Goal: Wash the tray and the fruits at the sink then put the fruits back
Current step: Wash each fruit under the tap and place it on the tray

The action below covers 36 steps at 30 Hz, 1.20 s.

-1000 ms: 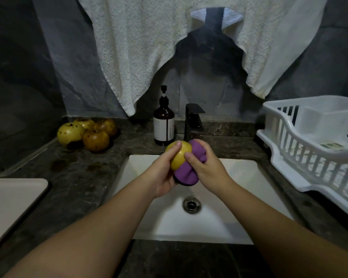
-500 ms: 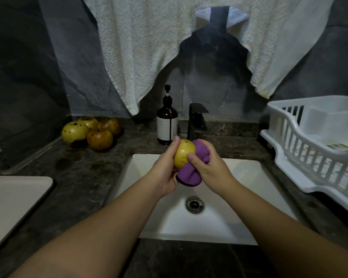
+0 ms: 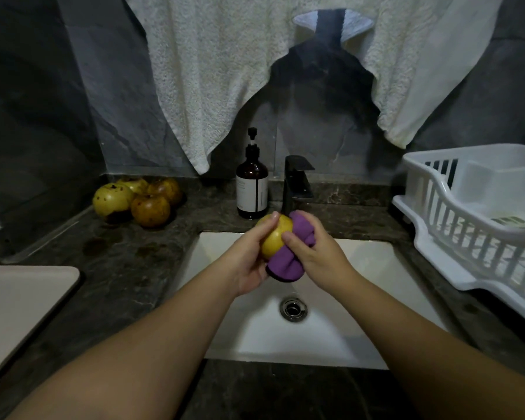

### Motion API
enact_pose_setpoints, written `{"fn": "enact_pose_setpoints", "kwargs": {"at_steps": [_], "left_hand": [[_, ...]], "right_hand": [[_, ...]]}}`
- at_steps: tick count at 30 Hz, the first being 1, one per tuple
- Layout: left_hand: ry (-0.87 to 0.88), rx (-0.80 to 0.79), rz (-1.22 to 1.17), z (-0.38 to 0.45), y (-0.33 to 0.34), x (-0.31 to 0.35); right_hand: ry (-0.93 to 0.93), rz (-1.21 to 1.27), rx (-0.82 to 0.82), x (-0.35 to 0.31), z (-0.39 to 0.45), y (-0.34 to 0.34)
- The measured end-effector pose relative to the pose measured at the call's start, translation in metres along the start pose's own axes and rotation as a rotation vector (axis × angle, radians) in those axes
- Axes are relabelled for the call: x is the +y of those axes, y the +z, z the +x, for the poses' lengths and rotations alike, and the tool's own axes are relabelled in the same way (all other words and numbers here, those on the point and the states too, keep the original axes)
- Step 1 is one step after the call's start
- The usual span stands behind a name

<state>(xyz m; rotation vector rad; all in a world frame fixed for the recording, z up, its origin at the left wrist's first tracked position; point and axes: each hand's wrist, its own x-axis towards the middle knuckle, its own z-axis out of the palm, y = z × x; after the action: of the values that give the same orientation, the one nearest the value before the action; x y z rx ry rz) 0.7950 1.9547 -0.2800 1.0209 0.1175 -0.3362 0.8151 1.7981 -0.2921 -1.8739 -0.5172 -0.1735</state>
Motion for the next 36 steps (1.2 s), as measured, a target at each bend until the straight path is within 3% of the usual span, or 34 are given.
{"fn": "enact_pose_setpoints", "kwargs": {"at_steps": [5,10,14,19,22,27,33,36], "left_hand": [[-0.042,-0.008,0.042,-0.001,-0.002,-0.001],[-0.083,-0.031,0.074,0.000,-0.002,0.001],[-0.092,-0.065,0.034,-0.001,-0.004,0.003],[-0.041,0.023,-0.223,0.005,-0.006,0.005],[-0.074,0.040,-0.261,0.005,-0.010,0.005],[-0.067,0.068,-0.293,0.005,-0.007,0.004],[-0.057,-0.013,-0.253,0.001,-0.001,0.004],[-0.012,0.045,-0.287,0.003,-0.004,0.006]], "right_hand": [[-0.057,-0.087,-0.037,0.002,-0.002,0.002],[0.003,0.037,-0.005,-0.004,-0.002,-0.001],[-0.116,-0.092,0.016,-0.008,-0.005,0.000],[0.097,0.101,0.047,-0.001,-0.003,-0.004],[0.174,0.194,0.096,0.003,-0.001,-0.004],[0.123,0.308,0.203,-0.006,-0.002,-0.008],[-0.012,-0.087,0.140,-0.014,-0.009,-0.003],[-0.094,-0.187,0.067,-0.014,-0.011,-0.005]]}}
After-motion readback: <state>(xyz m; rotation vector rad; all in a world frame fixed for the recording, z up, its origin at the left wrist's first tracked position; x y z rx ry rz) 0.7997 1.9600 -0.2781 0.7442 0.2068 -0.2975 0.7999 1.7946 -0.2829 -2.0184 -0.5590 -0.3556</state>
